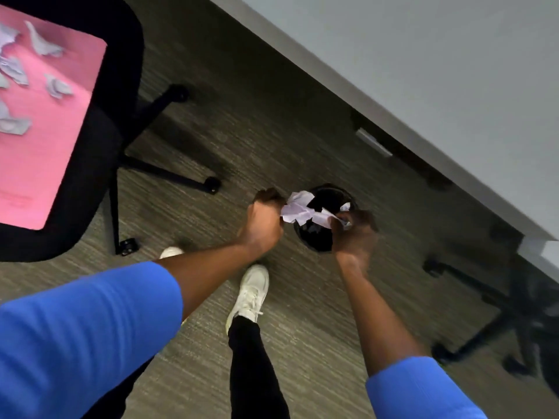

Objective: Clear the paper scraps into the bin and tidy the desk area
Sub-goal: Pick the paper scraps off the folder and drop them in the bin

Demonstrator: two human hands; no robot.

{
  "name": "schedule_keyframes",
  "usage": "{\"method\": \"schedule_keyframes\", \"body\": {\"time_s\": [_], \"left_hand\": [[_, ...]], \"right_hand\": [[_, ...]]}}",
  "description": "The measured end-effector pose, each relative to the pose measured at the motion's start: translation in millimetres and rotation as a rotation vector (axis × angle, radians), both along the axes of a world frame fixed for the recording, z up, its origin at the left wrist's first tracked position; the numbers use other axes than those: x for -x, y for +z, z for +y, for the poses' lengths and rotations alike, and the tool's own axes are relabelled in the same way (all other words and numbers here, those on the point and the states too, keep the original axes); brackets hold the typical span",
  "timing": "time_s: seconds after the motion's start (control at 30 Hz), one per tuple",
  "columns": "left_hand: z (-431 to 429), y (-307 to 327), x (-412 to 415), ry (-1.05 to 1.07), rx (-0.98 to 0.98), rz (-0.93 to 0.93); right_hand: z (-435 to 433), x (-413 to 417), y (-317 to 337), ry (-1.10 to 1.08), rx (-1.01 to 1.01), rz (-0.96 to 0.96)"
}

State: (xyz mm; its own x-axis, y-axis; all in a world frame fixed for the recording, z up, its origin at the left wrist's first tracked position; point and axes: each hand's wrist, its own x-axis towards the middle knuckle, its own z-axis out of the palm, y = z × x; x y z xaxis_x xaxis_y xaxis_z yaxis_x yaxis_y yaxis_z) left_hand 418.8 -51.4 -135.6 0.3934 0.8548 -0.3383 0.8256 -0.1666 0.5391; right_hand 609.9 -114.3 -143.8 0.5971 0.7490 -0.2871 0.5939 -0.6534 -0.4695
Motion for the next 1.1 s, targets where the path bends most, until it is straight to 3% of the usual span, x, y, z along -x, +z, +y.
{"method": "schedule_keyframes", "body": {"time_s": [0.1, 0.27, 0.57, 0.83, 1.1], "left_hand": [[0, -35, -29, -0.039, -0.017, -0.006], [-11, -85, -67, 0.029, 0.174, -0.052], [-12, -148, -108, 0.007, 0.324, -0.167], [-11, -155, -103, -0.166, 0.49, -0.139], [-11, -114, -69, -0.042, 0.437, -0.149]], "right_hand": [[-9, -15, -28, 0.021, 0.003, -0.061], [-19, -32, -69, 0.053, -0.087, -0.149], [-11, -64, -116, -0.003, 0.021, -0.066], [-8, -66, -113, -0.026, 0.062, -0.01], [14, -30, -71, 0.105, -0.04, -0.033]]}}
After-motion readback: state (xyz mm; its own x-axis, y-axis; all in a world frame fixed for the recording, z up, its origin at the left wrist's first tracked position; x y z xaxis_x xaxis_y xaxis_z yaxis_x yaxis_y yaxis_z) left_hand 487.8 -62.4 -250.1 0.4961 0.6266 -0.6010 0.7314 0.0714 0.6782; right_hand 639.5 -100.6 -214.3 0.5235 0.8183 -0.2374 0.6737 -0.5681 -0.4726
